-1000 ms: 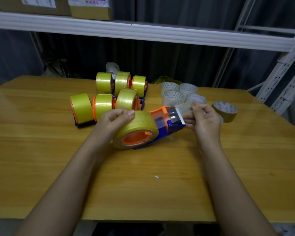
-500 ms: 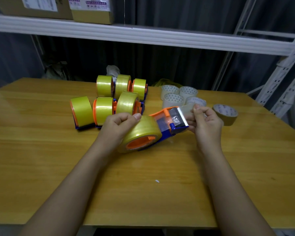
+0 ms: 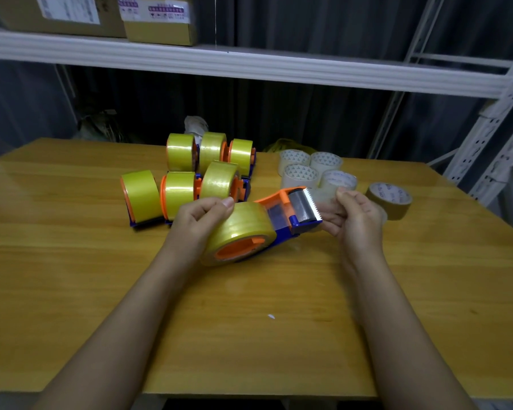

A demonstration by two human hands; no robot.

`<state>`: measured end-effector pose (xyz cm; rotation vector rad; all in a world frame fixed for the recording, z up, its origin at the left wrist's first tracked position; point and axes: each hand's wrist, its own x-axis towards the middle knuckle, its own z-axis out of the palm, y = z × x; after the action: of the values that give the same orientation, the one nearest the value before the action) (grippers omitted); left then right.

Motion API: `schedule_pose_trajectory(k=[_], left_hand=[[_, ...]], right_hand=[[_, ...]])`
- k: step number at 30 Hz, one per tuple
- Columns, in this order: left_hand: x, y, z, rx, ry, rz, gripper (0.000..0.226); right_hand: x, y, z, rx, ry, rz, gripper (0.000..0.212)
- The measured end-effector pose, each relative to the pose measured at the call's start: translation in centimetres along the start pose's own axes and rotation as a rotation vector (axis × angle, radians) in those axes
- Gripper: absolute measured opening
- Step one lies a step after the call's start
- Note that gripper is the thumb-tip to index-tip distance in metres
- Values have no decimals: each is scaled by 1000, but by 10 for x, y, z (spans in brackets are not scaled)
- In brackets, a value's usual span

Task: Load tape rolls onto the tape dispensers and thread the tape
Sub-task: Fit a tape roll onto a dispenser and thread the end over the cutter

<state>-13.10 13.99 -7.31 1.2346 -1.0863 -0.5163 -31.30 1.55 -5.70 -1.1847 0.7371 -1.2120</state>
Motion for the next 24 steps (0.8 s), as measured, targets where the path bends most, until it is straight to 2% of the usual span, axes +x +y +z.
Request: schedule_pose_trajectory(k=[3, 5, 7, 9, 13, 19, 24], left_hand=[[1, -1, -2, -2, 52, -20, 31], [1, -2, -4, 8, 73, -19, 24], [1, -2, -5, -17, 92, -6, 26], [2, -3, -6, -47, 109, 13, 31], [2, -3, -4, -46, 109, 34, 37], [1, -3, -4, -30, 119, 42, 28], [0, -4, -4, -25, 99, 60, 45]], right_hand=[[3, 1, -3, -13, 34, 60, 9], [7, 2, -8, -9, 133, 54, 6], [10, 2, -14, 27, 243, 17, 7], [11, 2, -15, -23, 264, -68, 9], [8, 8, -8, -193, 109, -169, 11], [1, 9, -3, -102, -165, 68, 20], [0, 9, 1, -26, -219, 191, 20]])
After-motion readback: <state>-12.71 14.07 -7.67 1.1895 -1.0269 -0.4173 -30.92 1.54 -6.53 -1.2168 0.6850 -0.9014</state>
